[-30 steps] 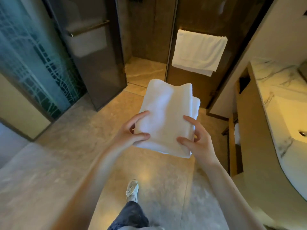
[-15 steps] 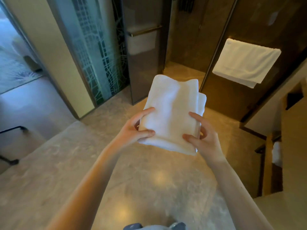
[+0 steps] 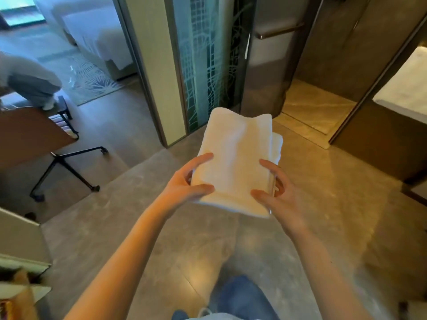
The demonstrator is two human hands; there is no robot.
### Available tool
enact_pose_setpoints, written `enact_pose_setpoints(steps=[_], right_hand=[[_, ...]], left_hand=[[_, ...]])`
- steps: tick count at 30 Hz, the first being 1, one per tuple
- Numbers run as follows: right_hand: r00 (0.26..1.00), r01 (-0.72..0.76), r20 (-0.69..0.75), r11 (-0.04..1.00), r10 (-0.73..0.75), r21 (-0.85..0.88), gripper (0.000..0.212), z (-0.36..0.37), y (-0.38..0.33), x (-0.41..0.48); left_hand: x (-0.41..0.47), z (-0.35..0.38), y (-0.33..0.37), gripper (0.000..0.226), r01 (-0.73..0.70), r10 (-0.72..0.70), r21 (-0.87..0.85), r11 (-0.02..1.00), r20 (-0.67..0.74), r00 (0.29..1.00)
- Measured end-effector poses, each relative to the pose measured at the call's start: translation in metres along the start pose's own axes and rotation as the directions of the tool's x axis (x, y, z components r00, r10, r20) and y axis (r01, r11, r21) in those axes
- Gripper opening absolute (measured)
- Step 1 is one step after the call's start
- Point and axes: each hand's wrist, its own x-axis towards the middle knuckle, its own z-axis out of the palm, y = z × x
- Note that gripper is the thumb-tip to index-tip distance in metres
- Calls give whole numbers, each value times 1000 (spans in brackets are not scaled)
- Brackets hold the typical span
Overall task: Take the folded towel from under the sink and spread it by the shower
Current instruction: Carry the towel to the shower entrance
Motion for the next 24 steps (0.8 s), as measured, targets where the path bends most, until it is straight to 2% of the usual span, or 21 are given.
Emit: enact_pose_setpoints(steps=[8, 24], right_hand=[[998, -65, -4, 998, 65, 1, 69, 29, 11, 57], [993, -67, -90, 995, 73, 78, 68, 26, 10, 292]], left_hand=[[52, -45, -19, 66, 30, -31, 14, 999, 29, 999], [291, -117, 17, 66, 11, -11, 1, 1000, 97, 995]])
